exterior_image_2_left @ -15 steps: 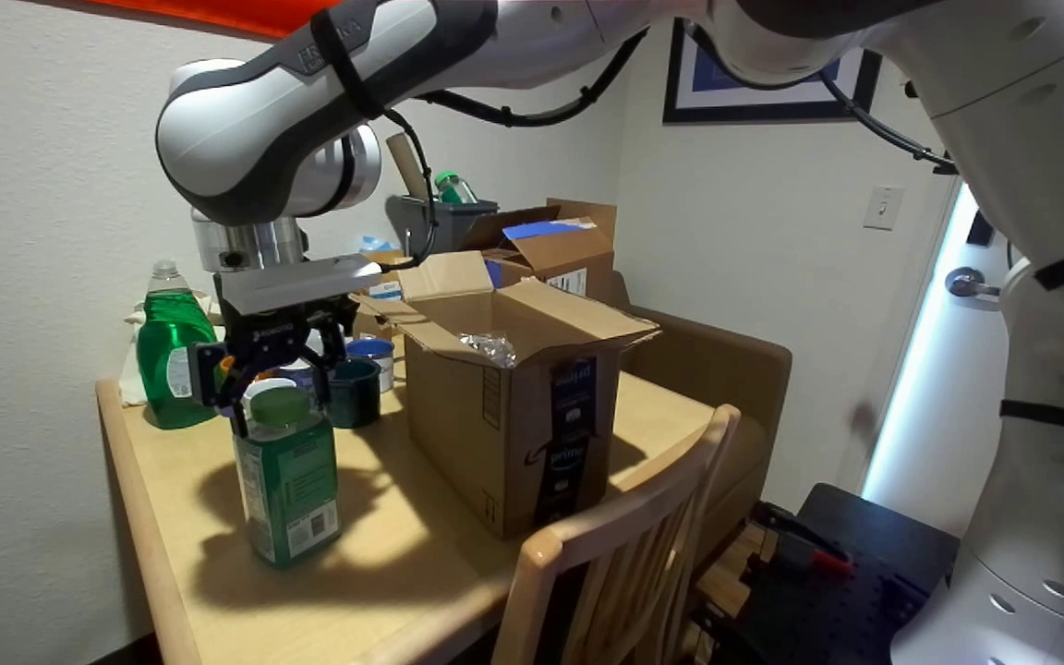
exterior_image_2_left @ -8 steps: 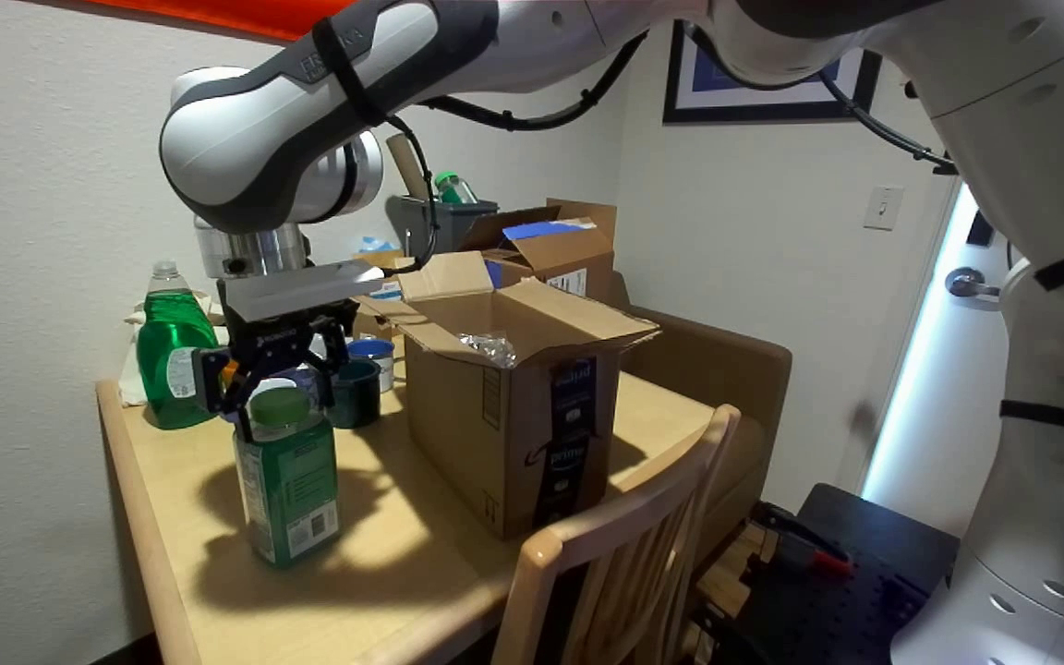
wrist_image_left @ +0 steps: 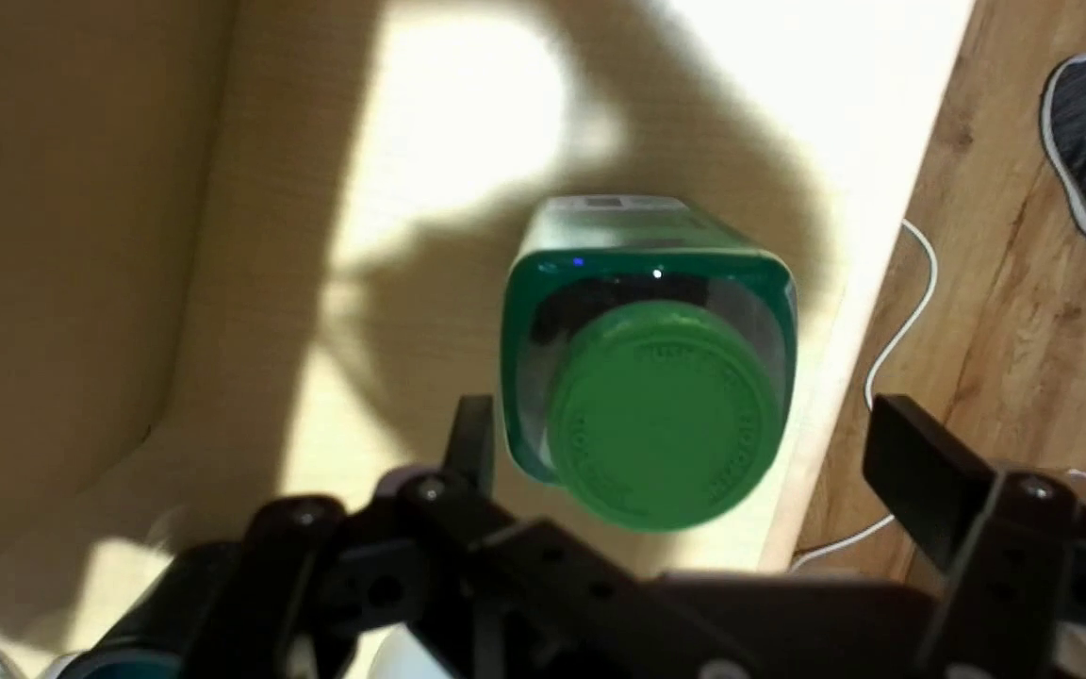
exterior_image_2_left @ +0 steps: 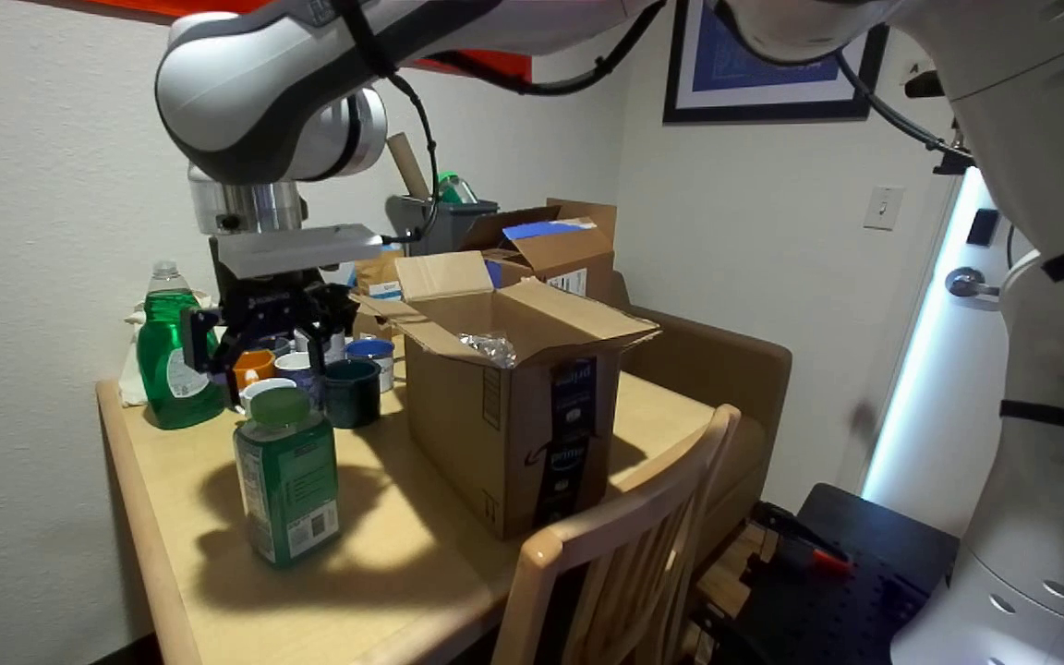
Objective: Take the container out of the box
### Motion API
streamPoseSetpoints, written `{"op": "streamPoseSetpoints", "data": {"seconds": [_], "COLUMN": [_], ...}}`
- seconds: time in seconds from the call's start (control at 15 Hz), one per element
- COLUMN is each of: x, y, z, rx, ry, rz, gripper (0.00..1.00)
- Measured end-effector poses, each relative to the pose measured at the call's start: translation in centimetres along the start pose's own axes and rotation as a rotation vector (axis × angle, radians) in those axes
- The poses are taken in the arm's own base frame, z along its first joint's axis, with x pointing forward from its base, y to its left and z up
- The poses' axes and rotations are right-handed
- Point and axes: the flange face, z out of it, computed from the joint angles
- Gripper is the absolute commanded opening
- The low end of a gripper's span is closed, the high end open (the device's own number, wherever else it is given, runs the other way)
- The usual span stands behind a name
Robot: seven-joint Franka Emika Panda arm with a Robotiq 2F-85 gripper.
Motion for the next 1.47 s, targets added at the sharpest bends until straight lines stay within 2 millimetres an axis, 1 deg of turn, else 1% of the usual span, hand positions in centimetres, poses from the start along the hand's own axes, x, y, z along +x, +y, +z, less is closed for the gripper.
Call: {"op": "streamPoseSetpoints", "data": {"seconds": [0.13,0.27,0.4,0.53,0.67,0.87,1.13,1.33,1.47], "x": [-0.9,-2.3,-4.0,-5.6,-7.0,-8.7,-10.3,-11.2,-11.6], "y": [0.3,0.8,1.5,2.5,4.0,7.6,12.4,14.6,15.3], "z": [-3.6,-7.1,-9.9,-11.7,-12.7,-12.9,-11.4,-9.5,-8.3], "rx": [0.011,0.018,0.022,0.024,0.029,0.044,0.065,0.088,0.109], "ry": [0.046,0.083,0.112,0.136,0.163,0.195,0.197,0.184,0.178], "rz": [0.012,0.014,0.024,0.036,0.053,0.107,0.198,0.256,0.283], "gripper": [1.00,1.00,1.00,1.00,1.00,1.00,1.00,1.00,1.00]}}
